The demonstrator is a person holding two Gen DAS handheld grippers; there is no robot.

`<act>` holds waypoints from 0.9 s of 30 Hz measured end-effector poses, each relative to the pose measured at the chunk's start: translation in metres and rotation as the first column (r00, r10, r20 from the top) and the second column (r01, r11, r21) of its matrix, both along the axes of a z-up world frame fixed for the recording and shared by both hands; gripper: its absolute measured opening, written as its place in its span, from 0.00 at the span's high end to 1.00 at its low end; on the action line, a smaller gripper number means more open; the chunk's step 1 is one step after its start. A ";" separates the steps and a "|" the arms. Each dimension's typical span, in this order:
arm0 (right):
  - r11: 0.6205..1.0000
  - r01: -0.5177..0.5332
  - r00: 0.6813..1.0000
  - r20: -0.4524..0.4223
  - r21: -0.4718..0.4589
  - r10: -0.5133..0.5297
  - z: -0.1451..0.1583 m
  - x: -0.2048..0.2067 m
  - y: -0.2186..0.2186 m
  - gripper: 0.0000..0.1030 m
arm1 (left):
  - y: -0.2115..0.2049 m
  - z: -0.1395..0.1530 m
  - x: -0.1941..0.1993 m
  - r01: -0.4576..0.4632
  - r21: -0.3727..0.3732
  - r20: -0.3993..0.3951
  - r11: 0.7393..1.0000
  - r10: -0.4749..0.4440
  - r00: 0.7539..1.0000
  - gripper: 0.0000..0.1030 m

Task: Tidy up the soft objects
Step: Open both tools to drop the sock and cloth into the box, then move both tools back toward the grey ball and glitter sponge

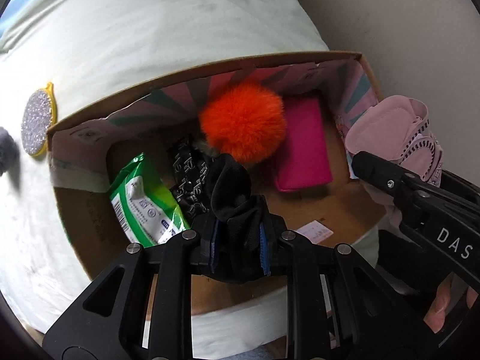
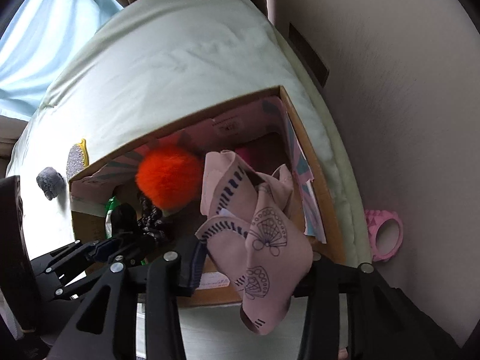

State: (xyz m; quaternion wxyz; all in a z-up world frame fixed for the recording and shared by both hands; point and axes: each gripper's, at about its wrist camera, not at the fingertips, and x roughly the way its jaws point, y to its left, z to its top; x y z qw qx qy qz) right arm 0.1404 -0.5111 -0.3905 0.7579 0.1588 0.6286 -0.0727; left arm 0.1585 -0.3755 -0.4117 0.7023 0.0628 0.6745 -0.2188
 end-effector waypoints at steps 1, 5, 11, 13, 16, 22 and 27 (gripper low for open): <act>1.000 0.001 1.000 -0.010 0.009 -0.001 -0.004 0.001 -0.001 0.61 | -0.002 0.000 -0.001 0.008 0.003 0.010 1.000 -0.008 1.000 0.79; 1.000 0.021 1.000 0.022 0.024 -0.021 -0.004 0.001 -0.004 0.11 | 0.000 0.014 0.001 -0.002 0.026 0.076 1.000 0.000 0.997 0.01; 0.999 0.023 0.999 0.047 0.033 -0.024 -0.001 0.000 -0.005 0.00 | 0.013 0.012 0.000 -0.017 0.026 0.050 1.000 0.015 0.999 0.00; 0.998 0.026 0.998 0.052 0.051 -0.029 -0.004 0.000 -0.006 0.00 | 0.016 0.012 -0.001 -0.018 0.031 0.047 0.999 0.016 0.999 0.00; 0.998 0.042 0.995 0.086 0.047 -0.046 0.003 -0.004 -0.008 0.00 | 0.019 0.019 0.000 -0.025 0.038 0.048 0.999 0.023 0.999 0.00; 0.999 0.040 0.990 0.132 0.014 -0.041 0.020 -0.011 0.000 0.00 | 0.033 0.046 -0.006 -0.033 0.034 0.083 0.999 0.030 0.996 0.00; 1.000 0.018 0.985 0.173 -0.006 -0.017 0.047 -0.022 0.011 0.00 | 0.048 0.078 -0.015 -0.021 0.036 0.135 0.999 0.016 0.991 0.00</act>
